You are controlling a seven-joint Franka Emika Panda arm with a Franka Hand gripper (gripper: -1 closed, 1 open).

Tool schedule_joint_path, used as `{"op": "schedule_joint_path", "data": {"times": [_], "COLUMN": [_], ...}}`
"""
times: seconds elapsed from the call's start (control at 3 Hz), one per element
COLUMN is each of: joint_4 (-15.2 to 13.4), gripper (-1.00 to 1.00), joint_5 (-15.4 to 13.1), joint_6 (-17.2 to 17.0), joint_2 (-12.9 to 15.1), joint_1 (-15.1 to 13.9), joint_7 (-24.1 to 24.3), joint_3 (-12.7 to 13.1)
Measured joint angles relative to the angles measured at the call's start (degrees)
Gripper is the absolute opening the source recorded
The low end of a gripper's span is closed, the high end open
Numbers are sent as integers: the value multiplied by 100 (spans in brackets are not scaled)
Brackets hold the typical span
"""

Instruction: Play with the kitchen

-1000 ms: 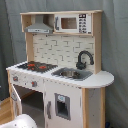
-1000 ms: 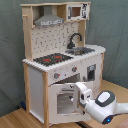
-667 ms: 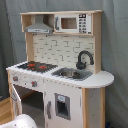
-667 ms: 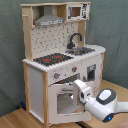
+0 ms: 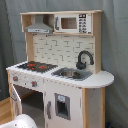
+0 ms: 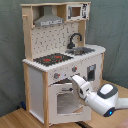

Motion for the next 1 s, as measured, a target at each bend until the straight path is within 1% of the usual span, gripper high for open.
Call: {"op": "schedule_joint_path", "data": {"times": [0.67, 1.0], "joint_4": [-2, -14], "gripper": [100, 100], "joint_5": [-1, 1], "joint_6": [113, 117], "joint_2": [170, 277], "joint_1": [-29, -40], "joint_7": [-1169, -1723], "joint_3": [-263, -374]}}
